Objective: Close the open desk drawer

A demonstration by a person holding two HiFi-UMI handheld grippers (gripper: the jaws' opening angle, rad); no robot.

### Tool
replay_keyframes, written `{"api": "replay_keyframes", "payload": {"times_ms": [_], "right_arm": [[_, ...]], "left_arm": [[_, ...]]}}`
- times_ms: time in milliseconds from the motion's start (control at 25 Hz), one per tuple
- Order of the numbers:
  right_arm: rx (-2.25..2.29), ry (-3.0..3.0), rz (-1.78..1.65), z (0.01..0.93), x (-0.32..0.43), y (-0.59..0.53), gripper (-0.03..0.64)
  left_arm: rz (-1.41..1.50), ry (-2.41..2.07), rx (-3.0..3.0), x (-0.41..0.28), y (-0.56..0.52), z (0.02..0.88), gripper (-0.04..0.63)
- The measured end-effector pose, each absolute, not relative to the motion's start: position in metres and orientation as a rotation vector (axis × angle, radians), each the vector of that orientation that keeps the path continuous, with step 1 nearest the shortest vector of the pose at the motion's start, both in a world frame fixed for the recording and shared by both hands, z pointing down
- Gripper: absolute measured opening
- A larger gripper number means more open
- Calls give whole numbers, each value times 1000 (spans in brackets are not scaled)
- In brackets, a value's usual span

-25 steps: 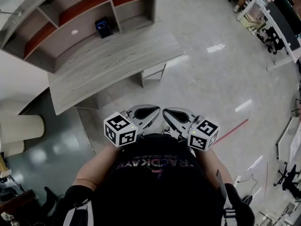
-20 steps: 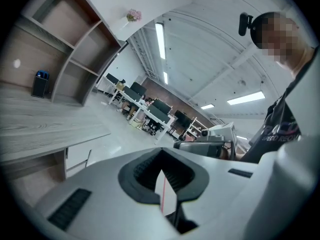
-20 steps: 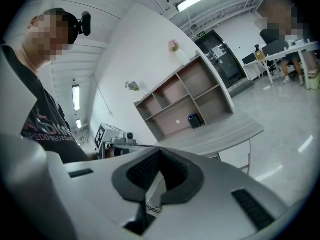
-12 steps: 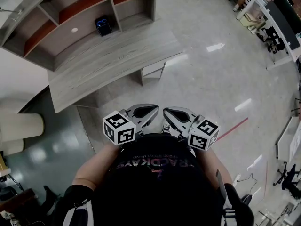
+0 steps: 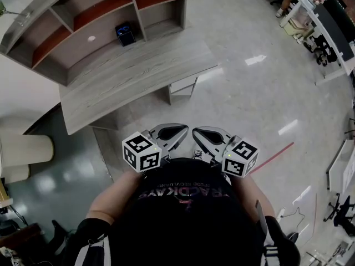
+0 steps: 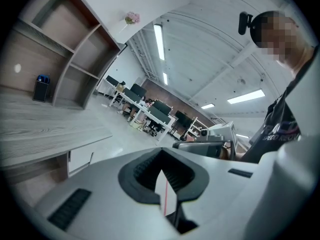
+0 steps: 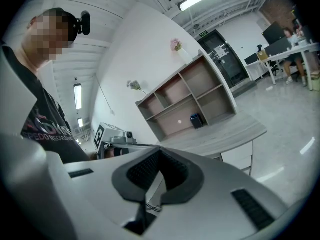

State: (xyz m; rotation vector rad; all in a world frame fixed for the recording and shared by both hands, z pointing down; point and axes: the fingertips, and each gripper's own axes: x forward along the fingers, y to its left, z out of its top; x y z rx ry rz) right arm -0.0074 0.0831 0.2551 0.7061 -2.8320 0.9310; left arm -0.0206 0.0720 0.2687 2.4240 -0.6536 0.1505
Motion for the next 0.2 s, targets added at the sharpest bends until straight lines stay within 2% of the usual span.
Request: {"api": "replay_keyframes", "payload": {"times_ms": [200], "right_arm": [[715,-2837,942,254,-9,82,17]], "left_arm": [[146,-659,2431,-25,72,267,11]]}}
